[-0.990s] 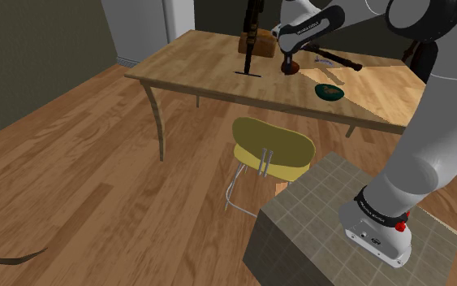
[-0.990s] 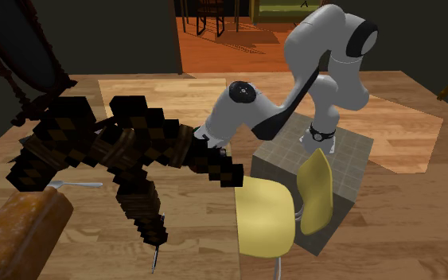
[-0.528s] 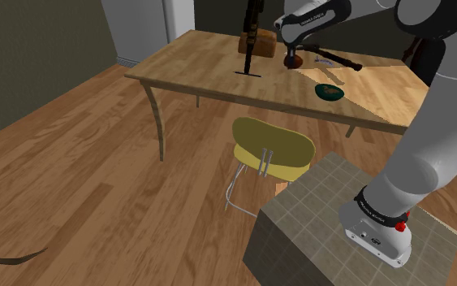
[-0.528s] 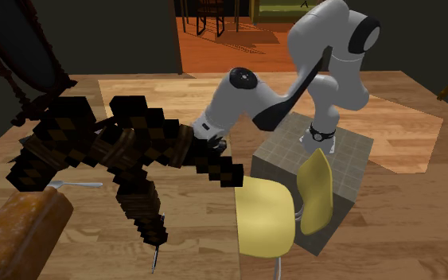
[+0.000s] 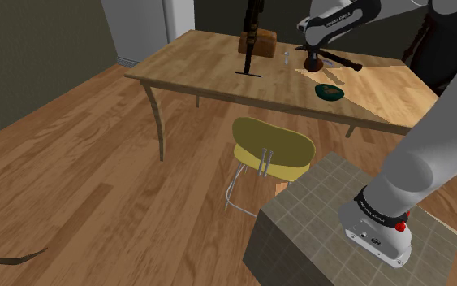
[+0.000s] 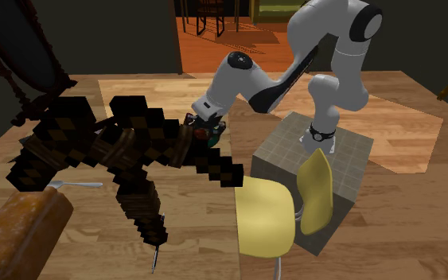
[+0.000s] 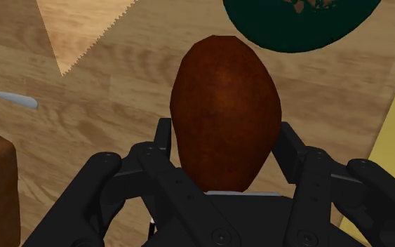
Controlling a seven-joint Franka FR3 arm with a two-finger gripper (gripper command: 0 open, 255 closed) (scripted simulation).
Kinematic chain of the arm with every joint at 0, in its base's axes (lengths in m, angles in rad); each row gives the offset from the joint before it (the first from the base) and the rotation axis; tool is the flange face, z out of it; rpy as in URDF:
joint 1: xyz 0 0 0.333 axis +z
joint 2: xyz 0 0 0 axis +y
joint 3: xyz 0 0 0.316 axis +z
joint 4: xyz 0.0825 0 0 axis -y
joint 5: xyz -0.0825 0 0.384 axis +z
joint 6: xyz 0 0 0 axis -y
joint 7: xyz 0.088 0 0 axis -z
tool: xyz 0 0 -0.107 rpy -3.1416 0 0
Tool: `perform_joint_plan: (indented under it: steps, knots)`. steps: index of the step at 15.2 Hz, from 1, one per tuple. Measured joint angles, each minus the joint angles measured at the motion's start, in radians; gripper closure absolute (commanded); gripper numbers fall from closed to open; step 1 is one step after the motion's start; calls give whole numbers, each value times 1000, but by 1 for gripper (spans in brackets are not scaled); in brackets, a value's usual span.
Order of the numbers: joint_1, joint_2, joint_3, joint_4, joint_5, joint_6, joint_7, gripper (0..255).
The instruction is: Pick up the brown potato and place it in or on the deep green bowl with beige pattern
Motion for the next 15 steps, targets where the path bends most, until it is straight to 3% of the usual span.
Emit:
perform_joint_plan:
  steps: [8, 15]
  knots:
    - [-92, -132, -87, -176, -12, 103, -150, 255]
    - [-104, -95, -100, -227, -34, 192, -131, 255]
